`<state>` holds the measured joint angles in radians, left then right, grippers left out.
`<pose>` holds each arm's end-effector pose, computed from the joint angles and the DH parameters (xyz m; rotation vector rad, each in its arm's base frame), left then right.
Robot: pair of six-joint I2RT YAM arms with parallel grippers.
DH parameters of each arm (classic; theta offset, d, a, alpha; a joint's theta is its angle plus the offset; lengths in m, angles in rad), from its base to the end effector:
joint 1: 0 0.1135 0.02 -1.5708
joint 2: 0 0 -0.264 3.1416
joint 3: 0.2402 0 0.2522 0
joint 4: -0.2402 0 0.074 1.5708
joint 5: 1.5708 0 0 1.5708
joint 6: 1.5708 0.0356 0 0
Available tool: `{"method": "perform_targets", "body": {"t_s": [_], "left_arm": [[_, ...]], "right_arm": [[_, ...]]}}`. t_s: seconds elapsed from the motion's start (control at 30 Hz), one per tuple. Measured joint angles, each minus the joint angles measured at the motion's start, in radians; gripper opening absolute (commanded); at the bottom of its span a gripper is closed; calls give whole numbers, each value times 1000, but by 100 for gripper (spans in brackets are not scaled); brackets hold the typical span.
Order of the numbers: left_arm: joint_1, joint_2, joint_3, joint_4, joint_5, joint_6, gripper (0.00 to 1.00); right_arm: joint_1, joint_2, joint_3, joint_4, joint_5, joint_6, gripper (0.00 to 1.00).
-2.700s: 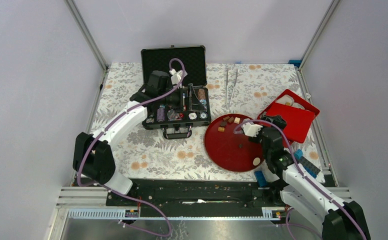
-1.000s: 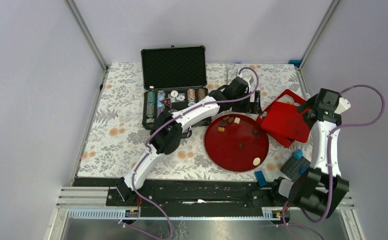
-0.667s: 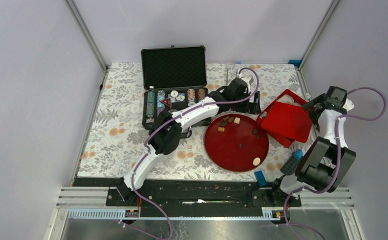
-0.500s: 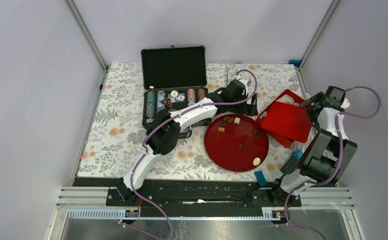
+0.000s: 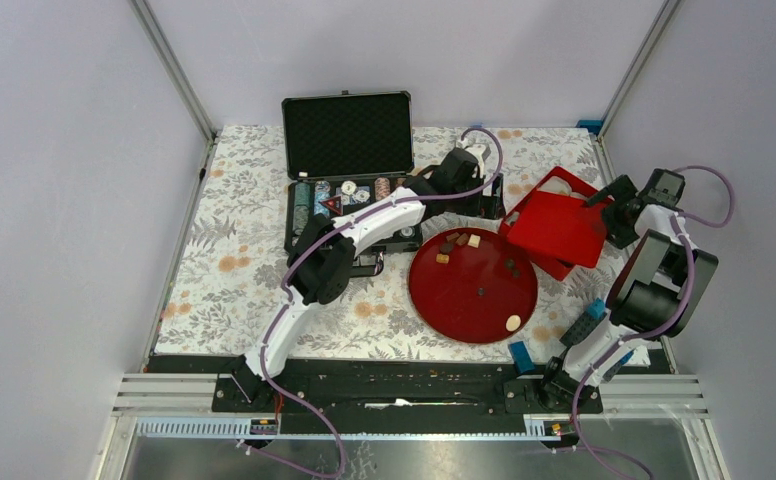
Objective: Pack the chocolate
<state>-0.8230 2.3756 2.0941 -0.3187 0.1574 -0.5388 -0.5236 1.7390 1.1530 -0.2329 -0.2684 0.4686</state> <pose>0.3715 -0.4088 0.2245 0.4242 2.2834 -0.9125 0.3299 -0.1796 0.2092 1.0163 2.1428 0.2939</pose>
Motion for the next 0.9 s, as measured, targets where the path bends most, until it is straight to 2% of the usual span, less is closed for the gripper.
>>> {"method": "perform_targets", "body": {"t_s": [0.23, 0.4, 0.53, 0.73, 0.9], "left_arm": [[12, 57, 77, 23, 0, 18, 95], [14, 87, 76, 28, 5, 15, 95], [18, 83, 49, 42, 14, 14, 95], [22, 31, -37, 53, 23, 9, 95], [25, -11, -62, 47, 39, 9, 95]], "right_arm": [[34, 90, 98, -5, -100, -25, 100], [70, 175, 205, -35, -196, -64, 100], [115, 208, 278, -93, -187, -109, 100], [139, 161, 274, -131, -105, -113, 100], [103, 14, 146, -94, -90, -72, 100]]}}
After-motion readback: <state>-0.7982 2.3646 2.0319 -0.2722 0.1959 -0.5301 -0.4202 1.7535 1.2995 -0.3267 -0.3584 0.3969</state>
